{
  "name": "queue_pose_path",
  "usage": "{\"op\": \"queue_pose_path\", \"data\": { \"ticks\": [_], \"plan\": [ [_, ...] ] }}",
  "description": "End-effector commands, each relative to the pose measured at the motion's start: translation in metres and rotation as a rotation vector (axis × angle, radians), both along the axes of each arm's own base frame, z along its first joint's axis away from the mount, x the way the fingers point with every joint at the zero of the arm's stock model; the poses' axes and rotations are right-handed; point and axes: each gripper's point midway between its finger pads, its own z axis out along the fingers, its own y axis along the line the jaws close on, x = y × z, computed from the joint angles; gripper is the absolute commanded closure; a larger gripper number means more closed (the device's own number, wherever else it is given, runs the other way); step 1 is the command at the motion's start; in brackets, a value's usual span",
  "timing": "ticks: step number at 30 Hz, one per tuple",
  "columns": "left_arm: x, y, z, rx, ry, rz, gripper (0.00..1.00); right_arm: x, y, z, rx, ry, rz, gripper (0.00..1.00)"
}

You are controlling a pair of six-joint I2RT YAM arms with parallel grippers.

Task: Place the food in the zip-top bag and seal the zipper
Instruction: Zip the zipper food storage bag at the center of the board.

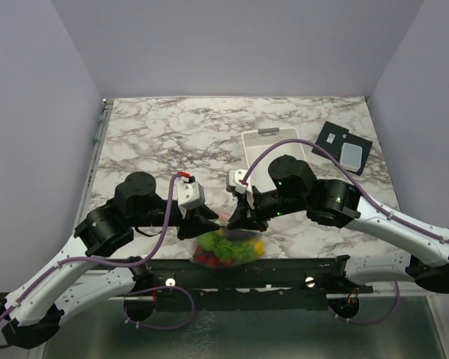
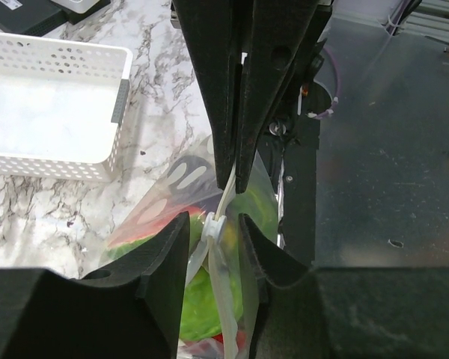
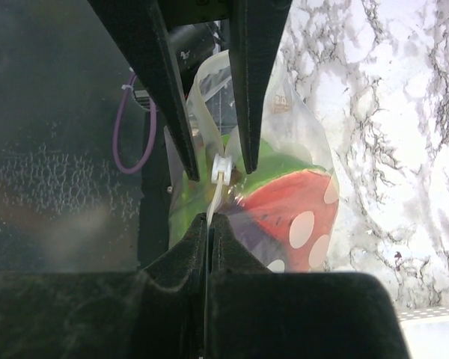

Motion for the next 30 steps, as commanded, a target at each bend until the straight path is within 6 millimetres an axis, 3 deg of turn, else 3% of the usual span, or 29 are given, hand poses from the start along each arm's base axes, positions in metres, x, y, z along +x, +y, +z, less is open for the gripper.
{"op": "queue_pose_path", "data": {
  "ticks": [1, 5, 12, 30],
  "plan": [
    [-0.008, -0.001, 0.002, -0.018, -0.017, -0.05, 0.71, -0.007, 0.006, 0.028, 0.079, -0.003, 0.032, 0.99],
    [-0.01, -0.002, 0.001, -0.02, -0.013, -0.067, 0.77, -0.006, 0.006, 0.031, 0.085, -0.004, 0.03, 0.99],
    [-0.012, -0.001, 0.003, -0.027, -0.016, -0.074, 1.0, -0.005, 0.004, 0.032, 0.086, -0.013, 0.018, 0.99],
    [-0.013, 0.012, 0.001, -0.019, 0.002, -0.005, 1.0, 0.019, -0.026, 0.046, 0.121, -0.101, -0.18, 0.99]
  ]
}}
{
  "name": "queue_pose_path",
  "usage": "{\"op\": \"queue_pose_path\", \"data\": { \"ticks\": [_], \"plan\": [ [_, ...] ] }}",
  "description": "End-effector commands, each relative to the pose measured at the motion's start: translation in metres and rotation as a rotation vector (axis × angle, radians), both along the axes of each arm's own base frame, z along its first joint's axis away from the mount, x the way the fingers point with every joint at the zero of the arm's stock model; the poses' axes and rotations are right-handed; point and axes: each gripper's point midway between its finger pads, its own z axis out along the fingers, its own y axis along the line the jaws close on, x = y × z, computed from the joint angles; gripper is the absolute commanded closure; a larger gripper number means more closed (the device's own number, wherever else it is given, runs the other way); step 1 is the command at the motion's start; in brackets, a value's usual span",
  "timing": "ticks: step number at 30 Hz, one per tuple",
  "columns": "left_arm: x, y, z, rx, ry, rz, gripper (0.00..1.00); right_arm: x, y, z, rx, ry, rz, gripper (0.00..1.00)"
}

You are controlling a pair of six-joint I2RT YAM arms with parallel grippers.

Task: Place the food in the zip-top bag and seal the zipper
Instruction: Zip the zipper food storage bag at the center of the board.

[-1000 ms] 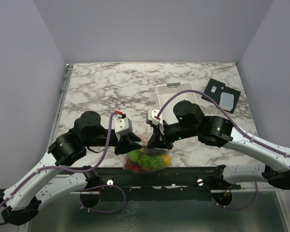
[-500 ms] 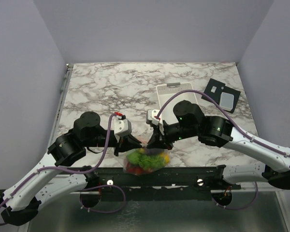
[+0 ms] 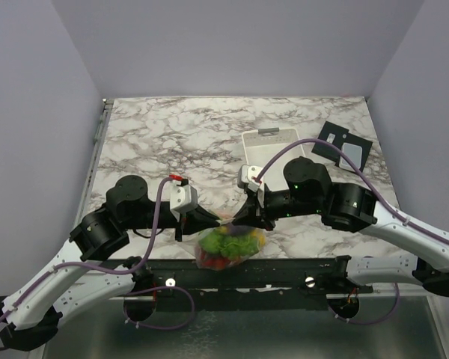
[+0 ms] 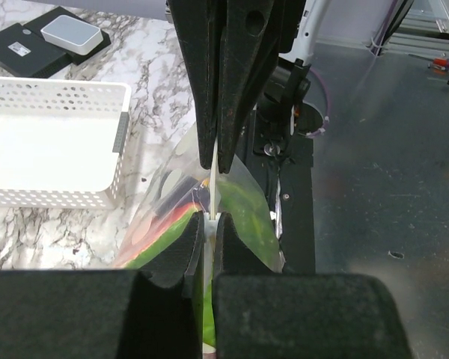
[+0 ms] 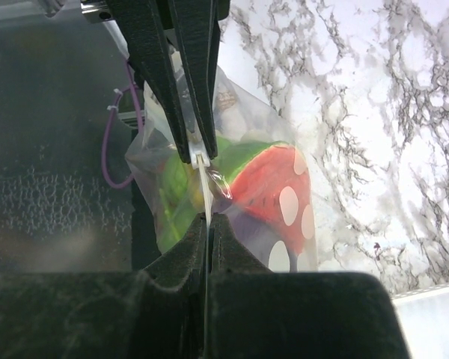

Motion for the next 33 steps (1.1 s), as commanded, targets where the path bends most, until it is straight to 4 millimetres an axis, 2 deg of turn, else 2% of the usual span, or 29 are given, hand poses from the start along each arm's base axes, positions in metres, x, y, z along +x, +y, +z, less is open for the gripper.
{"op": "queue_pose_path", "data": {
  "ticks": [1, 24, 33],
  "plan": [
    [-0.006, 0.012, -0.015, 0.055, 0.053, 0.031, 1.0, 0.011, -0.013, 0.024, 0.069, -0.054, -0.091, 0.99],
    [-0.011, 0.043, -0.018, 0.095, 0.094, 0.15, 1.0, 0.028, -0.042, 0.027, 0.092, -0.091, -0.259, 1.0],
    [-0.011, 0.049, -0.015, 0.085, 0.077, 0.176, 1.0, 0.048, -0.058, 0.036, 0.109, -0.121, -0.409, 0.99]
  ]
}}
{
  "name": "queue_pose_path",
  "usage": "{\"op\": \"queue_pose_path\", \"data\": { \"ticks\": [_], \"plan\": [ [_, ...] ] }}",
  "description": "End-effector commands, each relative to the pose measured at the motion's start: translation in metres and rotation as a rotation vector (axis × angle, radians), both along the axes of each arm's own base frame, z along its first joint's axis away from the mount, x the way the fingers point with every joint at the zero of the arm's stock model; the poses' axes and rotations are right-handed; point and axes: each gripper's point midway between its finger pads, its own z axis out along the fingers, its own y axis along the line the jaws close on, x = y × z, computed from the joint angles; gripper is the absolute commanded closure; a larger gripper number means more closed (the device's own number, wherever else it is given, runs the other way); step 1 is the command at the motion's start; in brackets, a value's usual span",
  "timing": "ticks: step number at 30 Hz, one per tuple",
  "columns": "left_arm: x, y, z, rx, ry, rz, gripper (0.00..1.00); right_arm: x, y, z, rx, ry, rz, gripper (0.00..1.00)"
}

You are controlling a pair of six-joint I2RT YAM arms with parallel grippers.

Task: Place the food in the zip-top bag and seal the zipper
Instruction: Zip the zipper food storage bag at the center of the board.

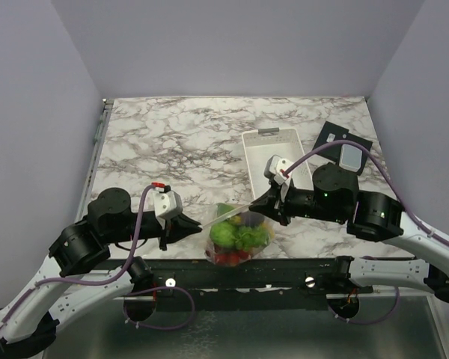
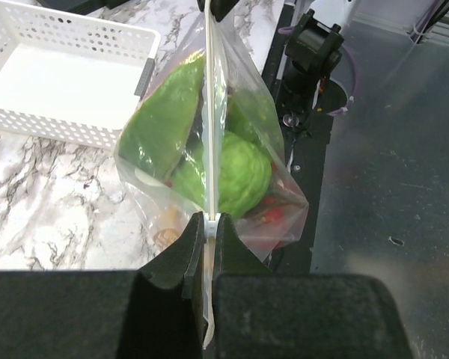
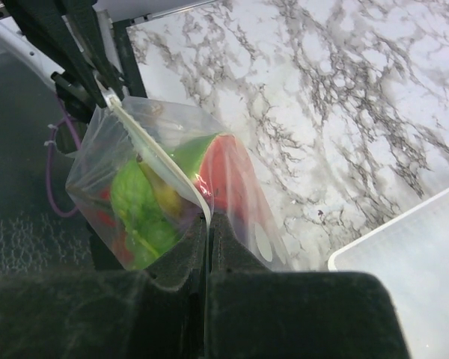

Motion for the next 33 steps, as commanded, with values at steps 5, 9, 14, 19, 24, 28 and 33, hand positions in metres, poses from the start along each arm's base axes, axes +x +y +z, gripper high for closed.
{"op": "queue_pose_path", "data": {
  "ticks": [5, 9, 14, 19, 24, 28, 33],
  "plan": [
    [-0.004, 0.012, 0.0, 0.007, 0.033, 0.048, 1.0, 0.033, -0.032, 0.028, 0.081, -0.07, -0.251, 0.99],
    [-0.004, 0.013, -0.001, 0.005, 0.034, 0.052, 1.0, 0.039, -0.043, 0.037, 0.109, -0.092, -0.31, 0.99],
    [-0.003, 0.013, -0.001, 0.004, 0.036, 0.056, 1.0, 0.044, -0.053, 0.041, 0.138, -0.088, -0.371, 0.99],
    [-0.003, 0.014, 0.0, 0.001, 0.034, 0.061, 1.0, 0.045, -0.056, 0.041, 0.145, -0.093, -0.384, 0.99],
    [-0.004, 0.015, 0.0, -0.003, 0.036, 0.065, 1.0, 0.045, -0.059, 0.042, 0.151, -0.094, -0.389, 0.99],
    [0.001, 0.015, 0.001, -0.002, 0.032, 0.089, 0.95, 0.041, -0.053, 0.038, 0.14, -0.086, -0.354, 0.99],
    [0.012, 0.017, 0.004, -0.003, 0.015, 0.148, 0.69, 0.039, -0.047, 0.033, 0.117, -0.084, -0.328, 0.99]
  ]
}}
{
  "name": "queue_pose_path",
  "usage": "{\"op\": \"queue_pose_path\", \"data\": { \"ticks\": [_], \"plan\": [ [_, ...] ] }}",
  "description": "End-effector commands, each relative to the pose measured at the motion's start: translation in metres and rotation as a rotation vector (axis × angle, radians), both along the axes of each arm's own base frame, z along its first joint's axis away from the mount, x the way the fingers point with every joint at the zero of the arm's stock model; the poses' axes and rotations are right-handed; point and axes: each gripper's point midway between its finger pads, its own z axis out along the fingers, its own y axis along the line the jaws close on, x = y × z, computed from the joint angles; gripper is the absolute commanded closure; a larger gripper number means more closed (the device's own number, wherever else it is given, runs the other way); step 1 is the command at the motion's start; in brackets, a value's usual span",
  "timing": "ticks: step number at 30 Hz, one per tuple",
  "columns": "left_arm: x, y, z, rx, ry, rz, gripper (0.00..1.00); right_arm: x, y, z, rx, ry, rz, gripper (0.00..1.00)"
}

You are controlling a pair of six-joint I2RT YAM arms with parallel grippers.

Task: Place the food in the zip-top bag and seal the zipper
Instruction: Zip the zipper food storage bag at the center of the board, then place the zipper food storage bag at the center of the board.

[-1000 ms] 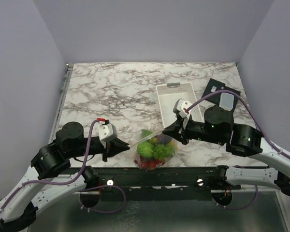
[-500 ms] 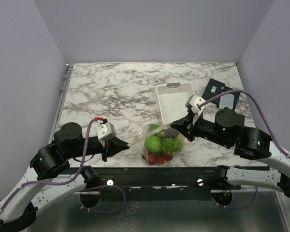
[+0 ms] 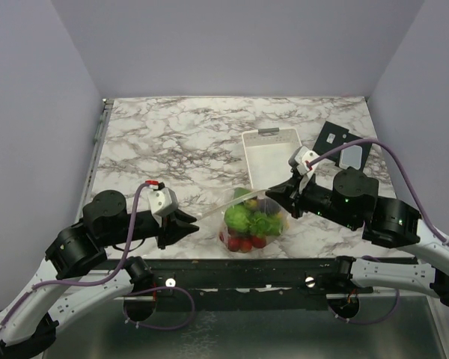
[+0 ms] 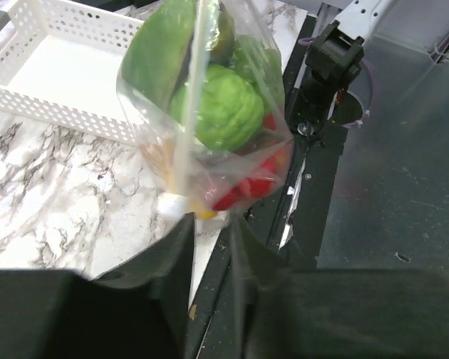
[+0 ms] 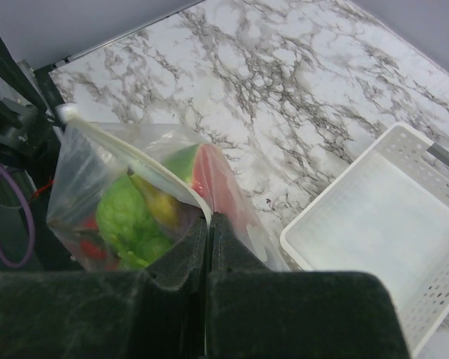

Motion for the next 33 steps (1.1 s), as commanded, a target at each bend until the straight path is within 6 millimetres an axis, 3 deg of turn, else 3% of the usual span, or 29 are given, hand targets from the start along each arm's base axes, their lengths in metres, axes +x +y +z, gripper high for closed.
{"op": "queue_pose_path", "data": {
  "ticks": [1, 3, 7, 21, 33],
  "plan": [
    [0.008, 0.01, 0.002, 0.013, 0.002, 0.082, 0.63, 0.009, -0.007, 0.019, 0.048, -0.051, -0.05, 0.99],
    [0.013, 0.012, 0.005, 0.011, -0.009, 0.112, 0.53, 0.008, -0.006, 0.019, 0.046, -0.049, -0.044, 0.99],
    [0.02, 0.012, 0.011, -0.005, -0.029, 0.145, 0.44, 0.006, -0.003, 0.017, 0.043, -0.043, -0.025, 0.99],
    [0.03, -0.013, 0.023, -0.032, -0.036, 0.093, 0.32, -0.006, 0.014, 0.006, 0.004, -0.039, 0.095, 0.99],
    [0.032, -0.028, 0.051, -0.082, -0.105, 0.028, 0.19, -0.026, 0.039, -0.006, -0.027, 0.016, 0.259, 0.99]
  ]
}}
